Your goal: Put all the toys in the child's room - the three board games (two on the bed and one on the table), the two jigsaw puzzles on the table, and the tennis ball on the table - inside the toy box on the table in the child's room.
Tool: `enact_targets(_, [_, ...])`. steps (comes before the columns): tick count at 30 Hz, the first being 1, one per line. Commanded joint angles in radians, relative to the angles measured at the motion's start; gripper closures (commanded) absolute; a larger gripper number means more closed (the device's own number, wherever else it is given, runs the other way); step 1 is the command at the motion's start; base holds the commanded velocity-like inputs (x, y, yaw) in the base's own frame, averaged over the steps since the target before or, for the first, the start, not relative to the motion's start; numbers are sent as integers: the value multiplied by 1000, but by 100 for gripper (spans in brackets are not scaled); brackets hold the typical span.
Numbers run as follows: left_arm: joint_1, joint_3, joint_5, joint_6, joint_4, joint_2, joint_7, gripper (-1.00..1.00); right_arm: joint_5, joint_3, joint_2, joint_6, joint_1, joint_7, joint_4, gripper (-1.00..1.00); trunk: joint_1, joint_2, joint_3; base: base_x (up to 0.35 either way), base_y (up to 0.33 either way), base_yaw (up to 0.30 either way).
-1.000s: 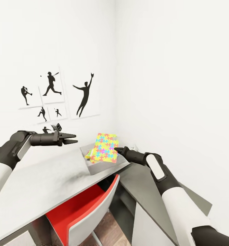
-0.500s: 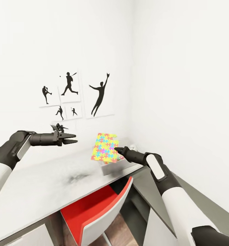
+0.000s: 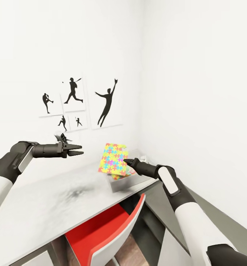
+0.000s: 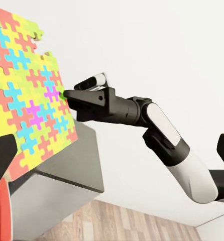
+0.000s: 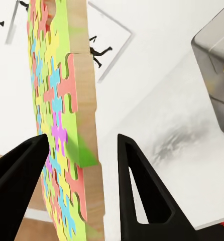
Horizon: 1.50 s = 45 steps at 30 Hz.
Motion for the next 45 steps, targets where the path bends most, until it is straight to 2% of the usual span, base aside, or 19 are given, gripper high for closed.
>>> enact_targets(1, [-1,-4,2,10,0,1,-4,-100,2,-1,0,3,0,5,0,100,1,-1,0,144,-29,-27])
enact_targets(32, [-1,-3,2,10,0,3,-4,-100,-14,-3,-6,2,3,6,0,100,1,-1,0,107,10,-8])
enact_targets(38, [-1,-2,2,9,0,4,-5,-100,-16,-26,-7,3,5,4,0,100,1,-1,0,8,5,-60])
enact_targets(45, [1,10,2,9,0,4,-5,-100,-15,-32,-7,1,5,3,0,100,1,-1,0,72,26,-3])
